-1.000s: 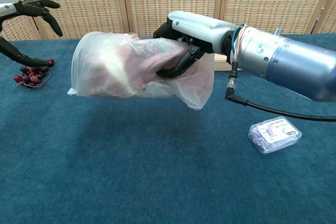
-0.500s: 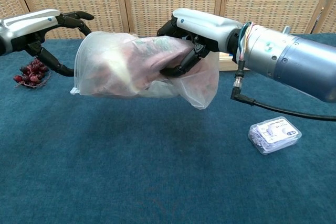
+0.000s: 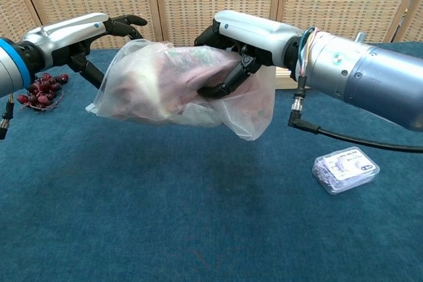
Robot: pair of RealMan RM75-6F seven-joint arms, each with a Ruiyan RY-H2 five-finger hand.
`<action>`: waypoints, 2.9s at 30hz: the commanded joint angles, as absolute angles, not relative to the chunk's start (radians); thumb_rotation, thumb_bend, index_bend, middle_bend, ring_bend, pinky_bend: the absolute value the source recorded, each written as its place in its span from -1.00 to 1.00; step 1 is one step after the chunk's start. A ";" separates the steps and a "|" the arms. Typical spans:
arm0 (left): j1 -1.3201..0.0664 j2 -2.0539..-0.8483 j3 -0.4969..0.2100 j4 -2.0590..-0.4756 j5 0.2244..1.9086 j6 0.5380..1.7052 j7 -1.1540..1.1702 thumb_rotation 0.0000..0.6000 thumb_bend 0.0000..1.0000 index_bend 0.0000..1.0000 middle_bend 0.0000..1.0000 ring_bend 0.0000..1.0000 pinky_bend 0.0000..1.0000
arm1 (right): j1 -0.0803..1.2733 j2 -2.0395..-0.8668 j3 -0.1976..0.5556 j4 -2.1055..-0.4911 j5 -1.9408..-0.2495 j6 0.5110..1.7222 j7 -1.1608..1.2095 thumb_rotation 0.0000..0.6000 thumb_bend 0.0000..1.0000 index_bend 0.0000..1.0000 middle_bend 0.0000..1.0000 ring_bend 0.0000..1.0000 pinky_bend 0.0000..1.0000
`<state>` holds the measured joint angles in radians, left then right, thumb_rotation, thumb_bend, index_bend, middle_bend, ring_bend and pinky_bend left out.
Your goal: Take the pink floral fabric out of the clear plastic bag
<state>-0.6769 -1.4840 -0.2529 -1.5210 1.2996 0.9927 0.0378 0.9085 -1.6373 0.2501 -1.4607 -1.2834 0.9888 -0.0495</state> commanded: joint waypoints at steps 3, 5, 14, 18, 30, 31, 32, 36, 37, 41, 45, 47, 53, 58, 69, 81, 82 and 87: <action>-0.693 -1.502 -0.253 -1.520 1.304 0.993 0.042 1.00 -0.59 -0.28 -1.00 -1.00 -1.00 | 0.909 -1.640 0.255 -1.470 -1.276 0.983 -0.047 1.00 0.96 0.17 0.19 0.06 0.38; -0.701 -1.508 -0.251 -1.519 1.302 0.989 0.047 1.00 -0.59 -0.28 -1.00 -1.00 -1.00 | 0.909 -1.641 0.257 -1.475 -1.275 0.982 -0.047 1.00 0.96 0.17 0.19 0.06 0.38; -0.726 -1.525 -0.245 -1.510 1.270 0.977 0.114 1.00 -0.37 0.01 -1.00 -1.00 -1.00 | 0.903 -1.635 0.259 -1.494 -1.271 0.984 -0.059 1.00 0.96 0.17 0.19 0.06 0.38; -0.735 -1.529 -0.240 -1.503 1.262 0.970 0.137 1.00 -0.10 0.15 -1.00 -1.00 -1.00 | 0.898 -1.631 0.257 -1.502 -1.271 0.987 -0.061 1.00 0.96 0.17 0.19 0.06 0.38; -0.742 -1.533 -0.229 -1.504 1.247 0.983 0.171 1.00 0.10 0.36 -1.00 -1.00 -1.00 | 0.885 -1.622 0.256 -1.516 -1.273 0.993 -0.062 1.00 0.96 0.17 0.19 0.06 0.38; -0.742 -1.533 -0.229 -1.504 1.247 0.985 0.171 1.00 0.10 0.36 -1.00 -1.00 -1.00 | 0.885 -1.622 0.255 -1.516 -1.273 0.993 -0.063 1.00 0.96 0.17 0.19 0.06 0.38; -0.742 -1.533 -0.229 -1.503 1.247 0.986 0.171 1.00 0.10 0.36 -1.00 -1.00 -1.00 | 0.884 -1.622 0.254 -1.515 -1.274 0.993 -0.063 1.00 0.96 0.17 0.19 0.06 0.38; -0.744 -1.533 -0.227 -1.502 1.247 0.988 0.170 1.00 0.10 0.36 -1.00 -1.00 -1.00 | 0.882 -1.624 0.252 -1.512 -1.274 0.992 -0.063 1.00 0.96 0.17 0.20 0.06 0.38; -0.745 -1.533 -0.227 -1.502 1.246 0.988 0.170 1.00 0.10 0.36 -1.00 -1.00 -1.00 | 0.882 -1.625 0.252 -1.511 -1.274 0.992 -0.063 1.00 0.96 0.17 0.20 0.06 0.38; -0.747 -1.533 -0.224 -1.495 1.244 0.989 0.172 1.00 0.10 0.36 -1.00 -1.00 -1.00 | 0.880 -1.626 0.251 -1.510 -1.276 0.991 -0.062 1.00 0.96 0.17 0.20 0.06 0.38; -0.750 -1.530 -0.223 -1.484 1.242 0.987 0.175 1.00 0.10 0.36 -1.00 -1.00 -1.00 | 0.877 -1.624 0.251 -1.512 -1.277 0.994 -0.064 1.00 0.97 0.17 0.20 0.06 0.38; -0.753 -1.528 -0.222 -1.478 1.245 0.986 0.176 1.00 0.10 0.37 -1.00 -1.00 -1.00 | 0.875 -1.623 0.250 -1.512 -1.277 0.996 -0.069 1.00 0.98 0.17 0.20 0.06 0.38; -0.768 -1.545 -0.225 -1.444 1.239 0.975 0.179 1.00 0.10 0.37 -1.00 -1.00 -1.00 | 0.867 -1.611 0.237 -1.525 -1.270 0.979 -0.062 1.00 -0.29 -0.47 -0.53 -0.39 0.17; -0.787 -1.569 -0.225 -1.405 1.232 0.957 0.184 1.00 0.10 0.37 -1.00 -1.00 -1.00 | 0.856 -1.525 0.202 -1.595 -1.226 0.912 -0.109 1.00 -1.00 -1.00 -1.00 -1.00 -0.56; -0.799 -1.602 -0.226 -1.373 1.212 0.967 0.234 1.00 0.10 0.37 -1.00 -1.00 -1.00 | 0.725 -1.381 0.041 -1.576 -1.460 1.100 -0.202 1.00 -1.00 -1.00 -0.49 -0.46 -0.43; -0.821 -1.585 -0.253 -1.435 1.154 0.965 0.293 1.00 0.11 0.37 -1.00 -1.00 -1.00 | 0.736 -1.435 -0.152 -1.210 -2.045 1.371 -0.166 1.00 -1.00 -0.79 0.35 0.32 0.62; -0.823 -1.585 -0.254 -1.439 1.149 0.966 0.299 1.00 0.11 0.37 -1.00 -1.00 -1.00 | 0.748 -1.443 -0.158 -1.205 -2.070 1.363 -0.176 1.00 -1.00 -0.79 0.40 0.37 0.67; -0.827 -1.578 -0.251 -1.457 1.131 0.968 0.330 1.00 0.10 0.37 -1.00 -1.00 -1.00 | 0.798 -1.484 -0.151 -1.219 -2.119 1.310 -0.215 1.00 -1.00 -0.76 0.65 0.66 0.99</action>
